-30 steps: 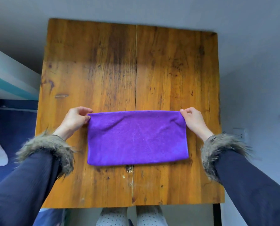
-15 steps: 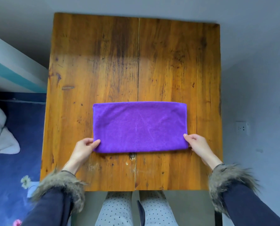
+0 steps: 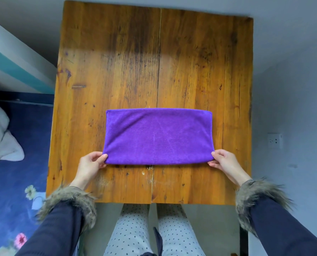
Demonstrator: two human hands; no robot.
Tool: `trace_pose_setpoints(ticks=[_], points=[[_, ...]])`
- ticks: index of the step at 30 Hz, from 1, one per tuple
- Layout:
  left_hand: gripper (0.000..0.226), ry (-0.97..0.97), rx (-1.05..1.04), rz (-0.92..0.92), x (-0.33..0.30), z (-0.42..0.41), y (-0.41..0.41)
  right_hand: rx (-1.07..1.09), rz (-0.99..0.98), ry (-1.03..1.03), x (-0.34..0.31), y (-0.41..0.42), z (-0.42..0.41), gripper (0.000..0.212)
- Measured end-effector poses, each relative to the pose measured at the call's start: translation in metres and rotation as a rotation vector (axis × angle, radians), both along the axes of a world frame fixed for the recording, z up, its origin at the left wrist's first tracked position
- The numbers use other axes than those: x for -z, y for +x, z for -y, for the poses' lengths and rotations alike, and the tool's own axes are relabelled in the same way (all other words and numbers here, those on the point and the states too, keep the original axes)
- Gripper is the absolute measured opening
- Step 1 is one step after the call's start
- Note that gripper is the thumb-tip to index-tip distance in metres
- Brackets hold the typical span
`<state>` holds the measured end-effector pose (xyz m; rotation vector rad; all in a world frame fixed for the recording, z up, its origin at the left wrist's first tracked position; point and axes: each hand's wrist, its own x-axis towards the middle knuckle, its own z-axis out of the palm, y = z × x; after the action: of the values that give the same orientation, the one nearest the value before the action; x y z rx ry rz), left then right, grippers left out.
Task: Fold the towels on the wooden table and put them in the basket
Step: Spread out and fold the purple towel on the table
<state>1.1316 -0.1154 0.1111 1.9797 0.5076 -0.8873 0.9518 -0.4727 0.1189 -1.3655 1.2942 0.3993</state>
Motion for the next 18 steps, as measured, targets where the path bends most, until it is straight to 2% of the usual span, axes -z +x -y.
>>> trace_pose_setpoints(ticks=[7, 9, 11, 13, 15, 18], points=[[0.01, -0.018, 0.039, -0.032, -0.002, 0.001, 0.001, 0.005, 0.035, 0.011, -0.004, -0.003, -0.002, 0.017], [0.01, 0.033, 0.084, -0.025, -0.002, 0.002, 0.001, 0.001, 0.032, 0.007, -0.005, -0.004, -0.005, 0.017], [0.014, 0.161, 0.105, 0.115, -0.003, 0.004, -0.001, -0.052, -0.002, -0.182, -0.006, -0.005, -0.009, 0.015], [0.025, 0.35, 0.178, 0.358, -0.007, 0.013, -0.009, -0.108, -0.021, -0.566, -0.009, -0.001, -0.017, 0.014], [0.036, 0.461, 0.348, 0.599, -0.01, 0.033, -0.018, -0.222, 0.109, -0.883, -0.01, 0.015, -0.033, 0.026], [0.052, 0.448, 0.7, 0.792, -0.002, 0.073, -0.02, -0.599, 0.333, -1.037, 0.002, 0.056, -0.067, 0.041]])
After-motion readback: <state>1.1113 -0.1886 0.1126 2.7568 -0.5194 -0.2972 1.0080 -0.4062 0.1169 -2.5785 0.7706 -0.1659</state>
